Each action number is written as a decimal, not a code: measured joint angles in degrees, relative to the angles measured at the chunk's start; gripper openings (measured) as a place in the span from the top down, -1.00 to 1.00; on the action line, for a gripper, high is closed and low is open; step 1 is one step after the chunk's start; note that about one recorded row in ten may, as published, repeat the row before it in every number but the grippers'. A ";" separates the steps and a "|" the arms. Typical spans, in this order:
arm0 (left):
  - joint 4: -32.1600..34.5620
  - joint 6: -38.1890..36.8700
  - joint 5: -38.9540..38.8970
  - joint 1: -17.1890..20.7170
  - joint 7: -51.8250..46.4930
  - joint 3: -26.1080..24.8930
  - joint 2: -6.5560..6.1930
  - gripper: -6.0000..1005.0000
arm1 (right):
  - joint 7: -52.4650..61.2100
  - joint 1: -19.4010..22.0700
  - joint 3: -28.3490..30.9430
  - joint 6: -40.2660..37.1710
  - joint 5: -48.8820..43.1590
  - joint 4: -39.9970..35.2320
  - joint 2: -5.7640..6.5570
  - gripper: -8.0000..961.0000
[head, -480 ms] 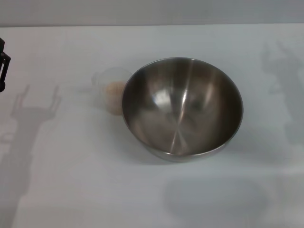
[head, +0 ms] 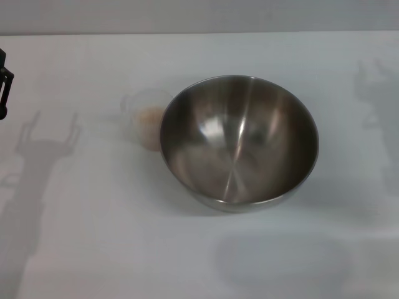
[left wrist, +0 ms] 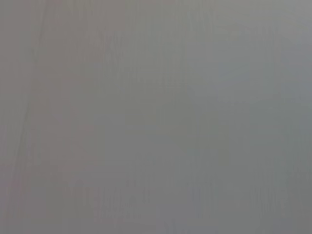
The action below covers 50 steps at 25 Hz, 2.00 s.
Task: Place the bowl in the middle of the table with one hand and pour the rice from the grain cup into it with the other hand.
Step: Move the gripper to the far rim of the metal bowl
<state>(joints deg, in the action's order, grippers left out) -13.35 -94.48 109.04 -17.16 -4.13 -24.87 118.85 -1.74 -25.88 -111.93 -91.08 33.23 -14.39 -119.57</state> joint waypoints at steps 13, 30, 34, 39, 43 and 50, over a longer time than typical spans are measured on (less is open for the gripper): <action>0.09 0.48 0.04 -0.76 -0.08 -0.09 -0.04 -0.48 | 0.78 1.73 0.33 18.47 -0.76 -5.58 0.38 0.25; 0.64 0.13 -0.07 -0.14 -0.16 -0.09 -0.21 -0.48 | -1.50 8.79 11.62 95.47 -11.65 -59.17 0.47 0.15; 0.59 0.08 -0.05 0.02 -0.17 -0.09 -0.21 -0.48 | -3.55 8.48 13.42 112.80 -11.65 -69.40 0.58 0.12; 0.44 0.00 -0.05 0.25 -0.17 -1.24 -0.20 -0.48 | -7.27 3.58 23.70 152.19 -11.63 -88.70 0.76 0.09; 0.25 -0.04 -0.05 0.35 -0.20 -1.65 -0.18 -0.48 | -9.13 -0.55 29.95 165.11 -11.30 -90.34 0.82 0.07; 0.10 -0.38 0.13 0.35 -0.26 -1.75 -0.20 -0.48 | -12.92 -6.97 37.54 176.11 -9.37 -84.28 0.83 0.02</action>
<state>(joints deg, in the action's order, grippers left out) -13.25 -94.87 109.17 -16.81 -4.40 -26.62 118.66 -14.67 -32.85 -74.39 85.03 23.86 -98.68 -118.74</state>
